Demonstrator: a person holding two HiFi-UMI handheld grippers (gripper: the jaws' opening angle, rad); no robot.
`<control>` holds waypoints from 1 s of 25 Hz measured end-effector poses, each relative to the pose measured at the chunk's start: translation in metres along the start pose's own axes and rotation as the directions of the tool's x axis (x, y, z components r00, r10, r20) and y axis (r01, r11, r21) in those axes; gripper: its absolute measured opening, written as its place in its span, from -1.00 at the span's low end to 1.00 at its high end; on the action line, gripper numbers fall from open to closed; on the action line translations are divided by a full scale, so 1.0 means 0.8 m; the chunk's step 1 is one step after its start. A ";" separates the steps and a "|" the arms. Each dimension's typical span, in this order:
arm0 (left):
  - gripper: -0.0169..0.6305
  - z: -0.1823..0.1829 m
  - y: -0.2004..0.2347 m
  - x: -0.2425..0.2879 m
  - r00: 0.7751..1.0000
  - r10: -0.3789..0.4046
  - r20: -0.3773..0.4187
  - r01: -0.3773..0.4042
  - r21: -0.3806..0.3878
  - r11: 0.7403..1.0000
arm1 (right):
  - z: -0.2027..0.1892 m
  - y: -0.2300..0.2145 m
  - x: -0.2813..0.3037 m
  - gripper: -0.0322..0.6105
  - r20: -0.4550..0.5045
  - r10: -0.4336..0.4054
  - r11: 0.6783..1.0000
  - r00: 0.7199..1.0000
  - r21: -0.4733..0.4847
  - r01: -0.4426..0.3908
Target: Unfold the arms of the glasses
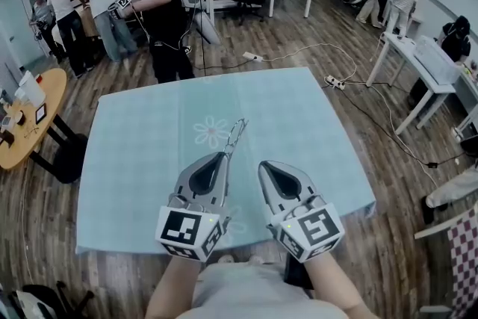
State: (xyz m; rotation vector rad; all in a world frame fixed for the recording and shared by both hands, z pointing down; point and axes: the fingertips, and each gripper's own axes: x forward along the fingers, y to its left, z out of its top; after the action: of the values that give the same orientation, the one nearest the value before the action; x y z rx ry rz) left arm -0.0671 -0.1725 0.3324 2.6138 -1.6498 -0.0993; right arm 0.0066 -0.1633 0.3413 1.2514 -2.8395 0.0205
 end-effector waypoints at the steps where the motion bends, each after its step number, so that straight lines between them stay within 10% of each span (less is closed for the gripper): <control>1: -0.92 0.000 -0.001 0.001 1.000 -0.006 -0.008 0.006 -0.010 1.000 | 0.000 -0.001 -0.001 -0.88 0.002 -0.001 1.000 1.000 0.005 0.001; 25: -0.92 -0.014 0.016 0.023 0.967 -0.168 -0.193 0.145 -0.126 0.981 | -0.012 -0.010 0.004 -0.88 -0.015 0.022 1.000 1.000 -0.019 -0.022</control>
State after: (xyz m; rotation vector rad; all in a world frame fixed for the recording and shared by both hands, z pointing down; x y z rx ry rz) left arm -0.0699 -0.1942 0.3437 2.5694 -1.3329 0.0659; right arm 0.0105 -0.1705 0.3510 1.2115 -2.8336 0.0040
